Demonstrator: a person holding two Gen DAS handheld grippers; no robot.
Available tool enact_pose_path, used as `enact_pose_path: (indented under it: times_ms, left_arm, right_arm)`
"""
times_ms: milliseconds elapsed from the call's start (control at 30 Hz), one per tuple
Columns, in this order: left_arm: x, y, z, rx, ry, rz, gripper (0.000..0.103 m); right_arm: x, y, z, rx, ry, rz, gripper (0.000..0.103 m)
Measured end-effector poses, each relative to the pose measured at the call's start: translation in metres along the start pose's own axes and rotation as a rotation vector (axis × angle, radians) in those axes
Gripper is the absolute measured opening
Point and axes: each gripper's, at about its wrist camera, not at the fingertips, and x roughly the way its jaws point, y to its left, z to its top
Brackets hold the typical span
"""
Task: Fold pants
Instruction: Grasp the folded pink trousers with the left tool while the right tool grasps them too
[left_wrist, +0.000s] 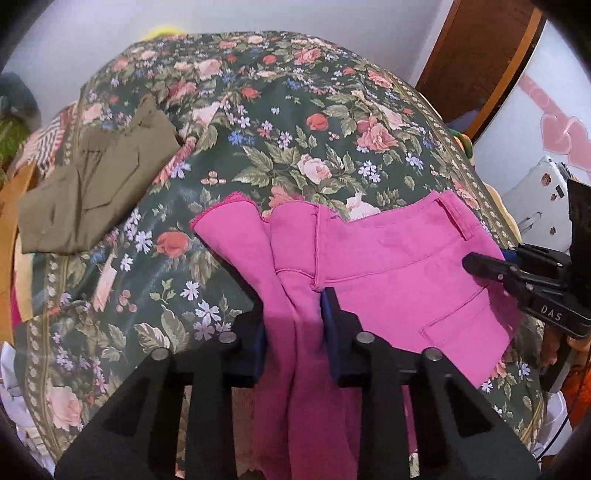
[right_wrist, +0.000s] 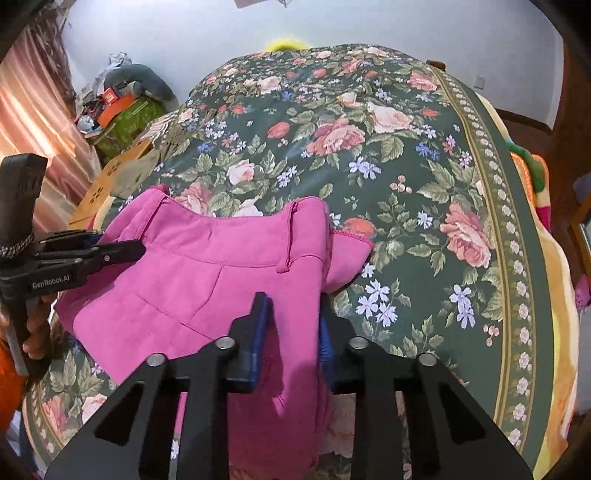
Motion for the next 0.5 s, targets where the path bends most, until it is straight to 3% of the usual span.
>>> enact_pose_path:
  times_ms: [300,500]
  left_arm:
    - [-0.042,-0.003,0.003,0.047,-0.112,0.085,0.021]
    - [-0.085,0.025,0.016,0.028,-0.209,0.117,0.021]
  right_arm:
    - [-0.023,0.026,0.019,-0.065,-0.072,-0.008,0.011]
    - [-0.036,0.056,0.051,-0.112,-0.140,0.003,0.011]
